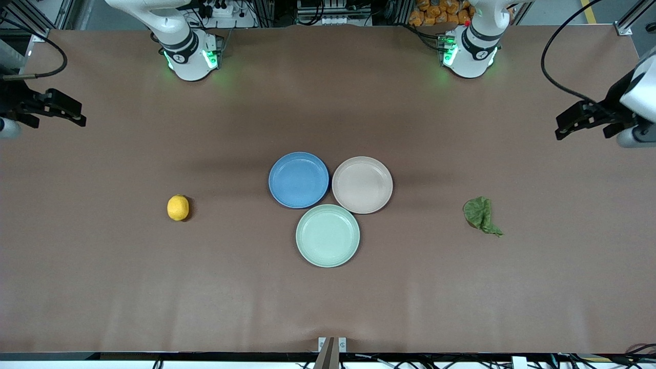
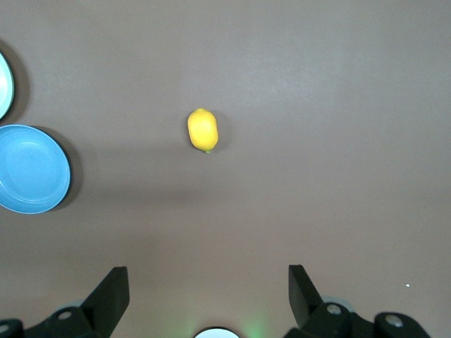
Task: Place lemon and lettuce in plates
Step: 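Move the right gripper toward the lemon while the left gripper approaches the lettuce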
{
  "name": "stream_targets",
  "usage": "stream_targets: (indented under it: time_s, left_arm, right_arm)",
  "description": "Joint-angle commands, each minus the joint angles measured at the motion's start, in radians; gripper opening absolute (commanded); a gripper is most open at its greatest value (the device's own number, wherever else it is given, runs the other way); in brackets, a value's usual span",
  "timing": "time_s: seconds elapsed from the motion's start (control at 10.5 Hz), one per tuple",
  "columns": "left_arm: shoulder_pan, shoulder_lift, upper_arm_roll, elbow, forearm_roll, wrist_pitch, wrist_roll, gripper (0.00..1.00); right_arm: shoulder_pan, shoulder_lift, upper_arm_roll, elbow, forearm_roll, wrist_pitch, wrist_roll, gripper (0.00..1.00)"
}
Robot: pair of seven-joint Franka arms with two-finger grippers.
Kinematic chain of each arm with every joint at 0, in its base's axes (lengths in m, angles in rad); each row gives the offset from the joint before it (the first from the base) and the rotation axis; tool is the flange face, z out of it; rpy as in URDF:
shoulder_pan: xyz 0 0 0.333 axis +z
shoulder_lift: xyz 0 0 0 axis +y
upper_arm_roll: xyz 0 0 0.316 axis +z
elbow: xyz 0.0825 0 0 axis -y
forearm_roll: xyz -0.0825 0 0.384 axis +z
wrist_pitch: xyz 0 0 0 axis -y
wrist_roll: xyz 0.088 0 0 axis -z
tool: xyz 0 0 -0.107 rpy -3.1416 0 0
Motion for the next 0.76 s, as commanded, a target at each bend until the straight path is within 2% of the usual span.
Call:
stream_targets:
  time_s: [0.0,0.38,0.67]
  left_arm:
    - [0.005,0.047,-0.004,-0.024,0.024,0.001,0.025,1.0]
    - [0.025,0.079,-0.004,-0.149,0.024,0.193,0.026,1.0]
    - [0.025,0.149,-0.004,-0.162,0.024,0.244,0.025,1.0]
  right_arm:
    - [0.009,0.019,0.007,-0.086,0.0,0.092,0.007,1.0]
    - [0.032,0.111,0.015,-0.193,0.0,0.253,0.007,1.0]
    - [0.032,0.149,0.015,-0.297,0.001,0.415,0.007,1.0]
